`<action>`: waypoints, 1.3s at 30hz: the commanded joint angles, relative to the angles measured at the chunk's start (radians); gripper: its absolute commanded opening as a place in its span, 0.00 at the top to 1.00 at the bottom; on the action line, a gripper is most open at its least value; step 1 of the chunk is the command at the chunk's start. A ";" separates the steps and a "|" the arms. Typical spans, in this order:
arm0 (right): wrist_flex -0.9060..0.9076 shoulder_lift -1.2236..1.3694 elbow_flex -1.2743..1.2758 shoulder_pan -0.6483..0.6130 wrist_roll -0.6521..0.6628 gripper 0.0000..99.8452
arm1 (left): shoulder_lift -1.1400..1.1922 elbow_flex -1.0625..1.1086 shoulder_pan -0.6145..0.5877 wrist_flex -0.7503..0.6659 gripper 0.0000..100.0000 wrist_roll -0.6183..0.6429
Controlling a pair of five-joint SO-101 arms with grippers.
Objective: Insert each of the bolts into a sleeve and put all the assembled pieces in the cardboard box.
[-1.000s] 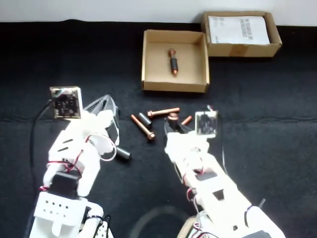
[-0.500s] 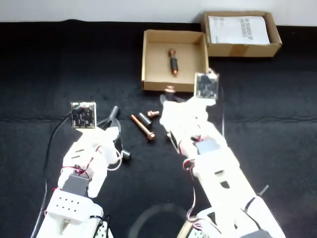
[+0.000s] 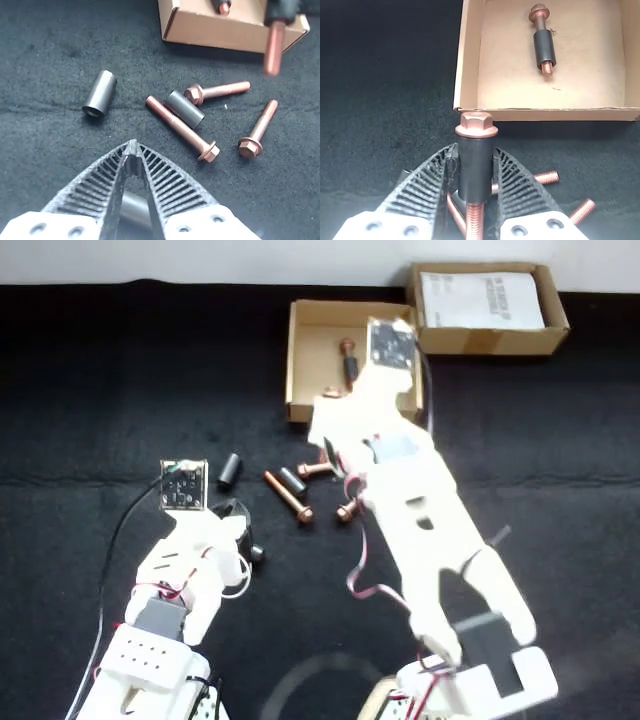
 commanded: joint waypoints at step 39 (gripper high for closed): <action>0.166 1.158 -1.477 0.117 0.210 0.99 | -0.008 -0.041 0.033 0.186 0.99 0.038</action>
